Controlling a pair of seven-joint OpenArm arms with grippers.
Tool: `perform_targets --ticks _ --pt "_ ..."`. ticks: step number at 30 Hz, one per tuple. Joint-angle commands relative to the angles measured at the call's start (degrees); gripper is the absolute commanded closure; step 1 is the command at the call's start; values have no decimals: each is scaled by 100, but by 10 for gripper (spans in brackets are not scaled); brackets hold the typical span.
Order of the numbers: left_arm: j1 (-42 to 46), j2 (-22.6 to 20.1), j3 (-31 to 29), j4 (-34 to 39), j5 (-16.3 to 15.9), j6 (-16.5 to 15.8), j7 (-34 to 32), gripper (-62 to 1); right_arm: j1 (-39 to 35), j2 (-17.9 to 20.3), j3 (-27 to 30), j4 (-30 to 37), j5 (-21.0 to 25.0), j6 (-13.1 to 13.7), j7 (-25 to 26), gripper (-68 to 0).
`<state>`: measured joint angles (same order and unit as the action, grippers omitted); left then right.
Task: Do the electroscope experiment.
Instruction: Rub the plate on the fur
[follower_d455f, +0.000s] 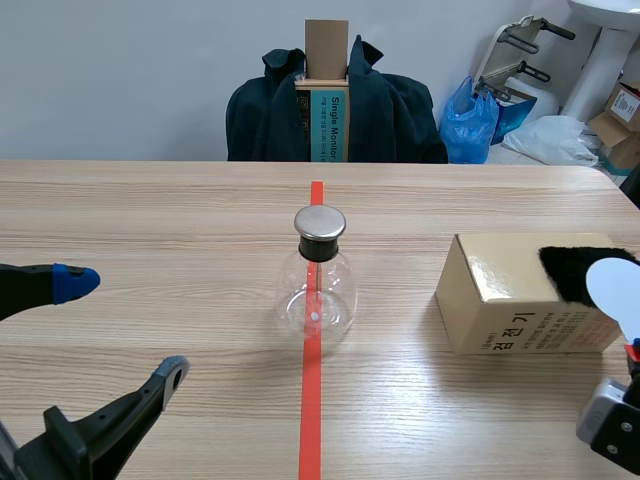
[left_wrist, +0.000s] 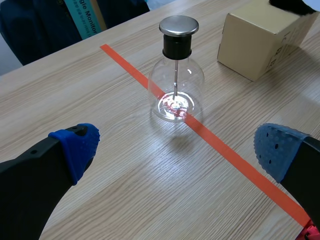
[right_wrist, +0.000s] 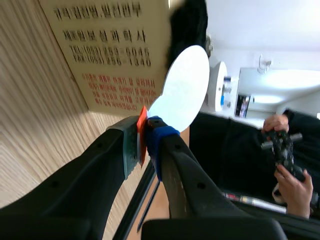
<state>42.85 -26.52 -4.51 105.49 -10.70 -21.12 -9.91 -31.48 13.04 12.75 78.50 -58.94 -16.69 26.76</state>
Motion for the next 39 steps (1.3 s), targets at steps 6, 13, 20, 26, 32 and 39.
perform_targets --ticks 6,13,20,26,32,39 --pt "-17 15 31 37 -52 -2 -98 -623 4 111 94 63 63 -44 -83 -8" --pt "-17 15 31 37 -52 -2 -98 -623 4 111 348 184 76 -44 -92 -8" --pt "-17 15 31 37 -52 -2 -98 -623 -87 109 658 883 511 -46 -114 -8" --pt "-17 15 31 37 -52 -4 -98 -623 -238 109 1130 1882 1104 -46 -153 -8" --pt "-17 15 31 37 -52 -4 -98 -623 -280 107 1589 2782 1906 -46 -157 -8" --pt "-17 15 31 37 -52 -4 -96 -623 -275 107 1725 3451 2649 -87 -160 -9"
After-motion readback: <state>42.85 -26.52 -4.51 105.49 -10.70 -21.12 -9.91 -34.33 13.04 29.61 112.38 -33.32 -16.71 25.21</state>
